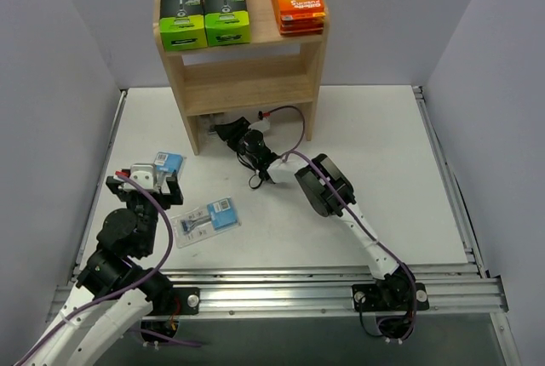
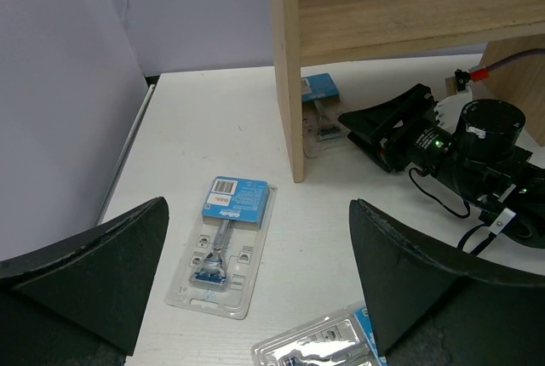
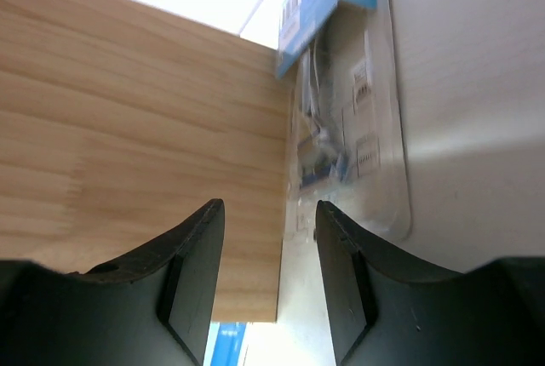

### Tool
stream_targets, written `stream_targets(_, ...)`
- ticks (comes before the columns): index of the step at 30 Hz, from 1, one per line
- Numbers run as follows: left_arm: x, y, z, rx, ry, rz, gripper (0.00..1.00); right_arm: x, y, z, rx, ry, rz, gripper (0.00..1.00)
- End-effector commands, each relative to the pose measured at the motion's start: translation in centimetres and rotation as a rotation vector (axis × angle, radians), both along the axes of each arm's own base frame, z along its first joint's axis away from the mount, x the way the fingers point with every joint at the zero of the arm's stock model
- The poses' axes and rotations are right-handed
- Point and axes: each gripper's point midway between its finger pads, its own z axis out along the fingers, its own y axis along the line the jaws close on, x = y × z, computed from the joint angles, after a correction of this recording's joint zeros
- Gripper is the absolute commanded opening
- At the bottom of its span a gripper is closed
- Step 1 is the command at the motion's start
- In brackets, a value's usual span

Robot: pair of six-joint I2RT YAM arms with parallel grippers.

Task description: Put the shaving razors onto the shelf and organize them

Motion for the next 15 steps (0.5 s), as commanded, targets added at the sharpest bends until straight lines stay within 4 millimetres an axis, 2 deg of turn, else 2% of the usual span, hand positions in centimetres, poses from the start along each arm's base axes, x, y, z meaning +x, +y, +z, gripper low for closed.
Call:
stream_targets(1,-0.1,-0.2,1.4,-0.056,-0.055,-0.012,0.96,2.0,-0.5,2.3,0.003,-0.061,-0.057,0.43)
stream_targets(10,-0.3,-0.2,1.7,-0.063,-0.065,-0.014,0.96,3.2,-0.7,0.8,-0.086,-0.039,-0.098,0.43)
stream_targets(15,-0.5,-0.1,1.9,-0.069,-0.074,-0.014,0.96,3.2,-1.0,-1.6,-0.200,0.002,-0.100,0.43)
